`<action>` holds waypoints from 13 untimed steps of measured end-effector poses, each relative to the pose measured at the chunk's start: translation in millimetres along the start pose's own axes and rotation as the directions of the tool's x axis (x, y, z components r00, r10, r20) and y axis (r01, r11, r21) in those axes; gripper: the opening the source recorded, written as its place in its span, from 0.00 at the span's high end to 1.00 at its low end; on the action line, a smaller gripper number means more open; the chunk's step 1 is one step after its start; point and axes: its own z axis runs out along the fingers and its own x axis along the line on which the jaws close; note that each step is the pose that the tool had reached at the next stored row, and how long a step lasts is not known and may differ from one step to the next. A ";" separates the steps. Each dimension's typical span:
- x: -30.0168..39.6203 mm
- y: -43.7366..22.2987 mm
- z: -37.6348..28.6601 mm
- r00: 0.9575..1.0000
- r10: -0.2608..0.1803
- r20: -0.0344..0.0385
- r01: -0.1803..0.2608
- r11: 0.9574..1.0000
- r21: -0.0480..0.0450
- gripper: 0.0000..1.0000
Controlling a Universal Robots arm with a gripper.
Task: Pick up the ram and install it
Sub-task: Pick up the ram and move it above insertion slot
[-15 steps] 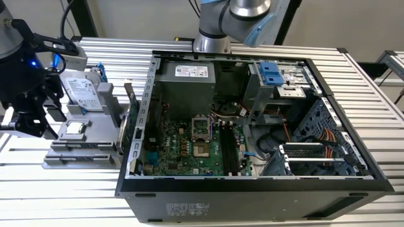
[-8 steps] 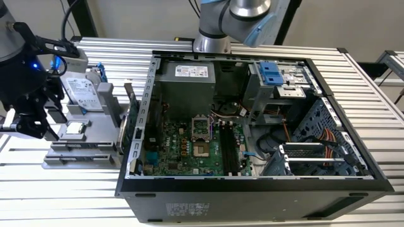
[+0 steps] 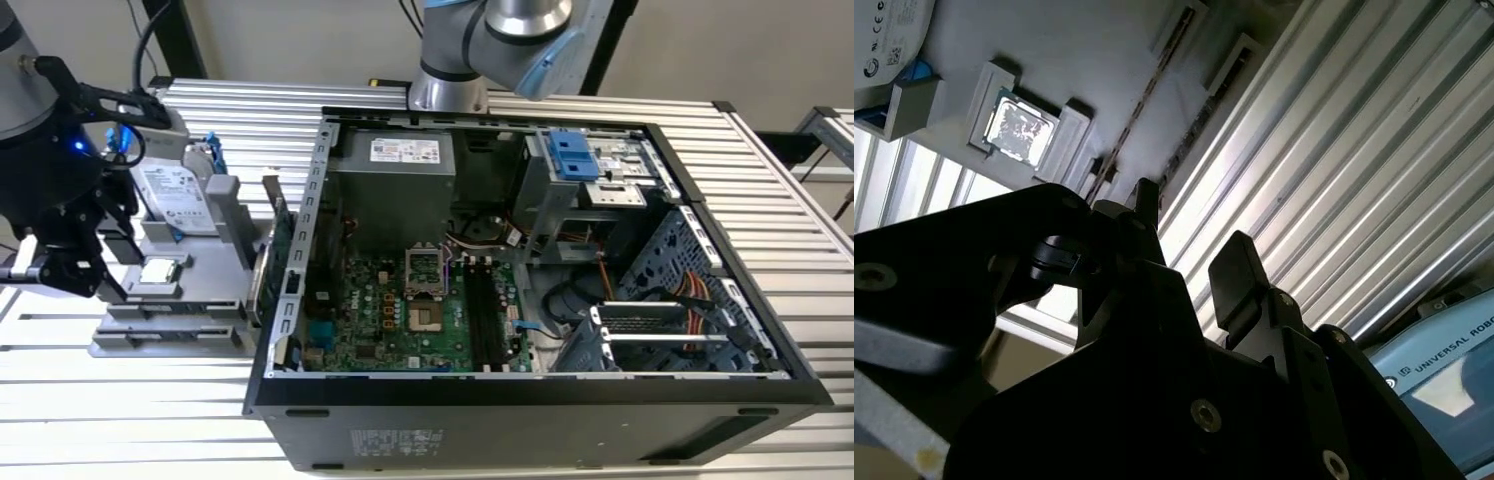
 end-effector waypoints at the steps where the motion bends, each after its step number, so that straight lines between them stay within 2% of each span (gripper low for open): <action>1: 0.0 0.0 0.5 1.000 0.000 0.000 0.000 1.000 0.000 0.00; 13: 0.0 -0.2 8.1 1.000 0.000 -0.006 0.000 1.000 0.000 0.00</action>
